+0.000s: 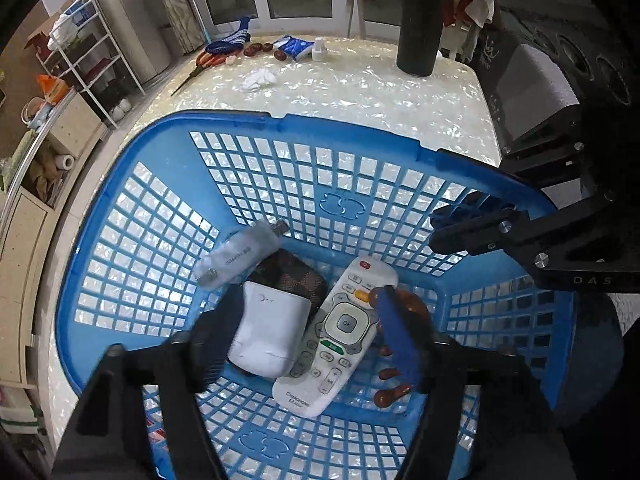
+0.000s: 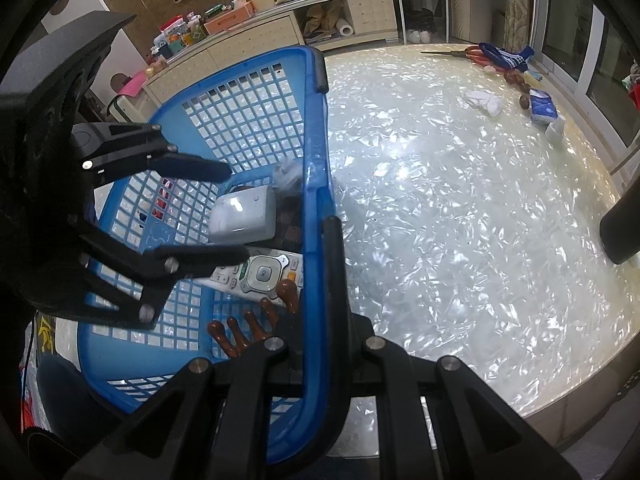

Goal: Organize rigid objects
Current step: 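Carry the dongle into the basket with the left tool and release it, then move the left tool back toward the white charger on the table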

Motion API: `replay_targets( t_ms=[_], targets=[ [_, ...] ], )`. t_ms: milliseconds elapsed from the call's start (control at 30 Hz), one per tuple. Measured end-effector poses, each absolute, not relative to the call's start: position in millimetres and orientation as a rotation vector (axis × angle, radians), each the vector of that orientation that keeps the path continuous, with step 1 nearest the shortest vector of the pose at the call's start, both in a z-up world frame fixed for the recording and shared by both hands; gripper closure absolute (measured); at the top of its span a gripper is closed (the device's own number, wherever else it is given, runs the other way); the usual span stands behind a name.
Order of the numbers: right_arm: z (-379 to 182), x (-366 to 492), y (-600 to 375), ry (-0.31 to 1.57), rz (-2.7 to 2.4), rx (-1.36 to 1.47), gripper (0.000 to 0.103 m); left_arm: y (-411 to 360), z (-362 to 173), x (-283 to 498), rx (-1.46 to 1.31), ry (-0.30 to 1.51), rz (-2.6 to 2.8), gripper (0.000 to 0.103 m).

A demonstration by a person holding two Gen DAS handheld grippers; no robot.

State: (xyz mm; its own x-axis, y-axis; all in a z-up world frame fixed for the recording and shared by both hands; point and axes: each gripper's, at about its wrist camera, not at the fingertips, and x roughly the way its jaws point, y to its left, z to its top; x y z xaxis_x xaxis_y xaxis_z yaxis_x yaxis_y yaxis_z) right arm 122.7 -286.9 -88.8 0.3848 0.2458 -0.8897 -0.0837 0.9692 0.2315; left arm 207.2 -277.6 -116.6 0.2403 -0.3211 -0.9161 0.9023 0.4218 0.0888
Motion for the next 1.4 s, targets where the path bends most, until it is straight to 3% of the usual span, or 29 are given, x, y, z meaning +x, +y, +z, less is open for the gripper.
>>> replay_targets(
  t_ms=[167, 367, 733, 967, 1267, 1400],
  targets=[
    [-88.5, 122.5, -286.9, 1.158, 0.210, 0.158, 0.094, -262.3, -100.9, 208.7, 0.714, 0.952, -0.923, 0.016],
    [-88.7, 122.9, -285.8, 1.162, 0.215, 0.151, 0.094, -219.6, -44.6, 201.4, 0.652, 0.850, -0.956, 0.003],
    [-87.6, 123.7, -284.5, 1.165, 0.217, 0.141, 0.094, -114.0, -4.5, 198.0, 0.627, 0.855, -0.736, 0.001],
    [-87.6, 123.7, -284.4, 1.165, 0.214, 0.137, 0.094, -65.5, -28.2, 202.1, 0.486, 0.997, -0.651, 0.001],
    [-88.1, 122.7, -286.3, 1.163, 0.219, 0.140, 0.094, -47.1, -100.8, 210.8, 0.261, 1.232, -0.494, 0.001],
    [-88.7, 122.4, -287.7, 1.163, 0.224, 0.140, 0.094, -47.6, -127.9, 215.0, 0.171, 1.255, -0.378, 0.001]
  ],
)
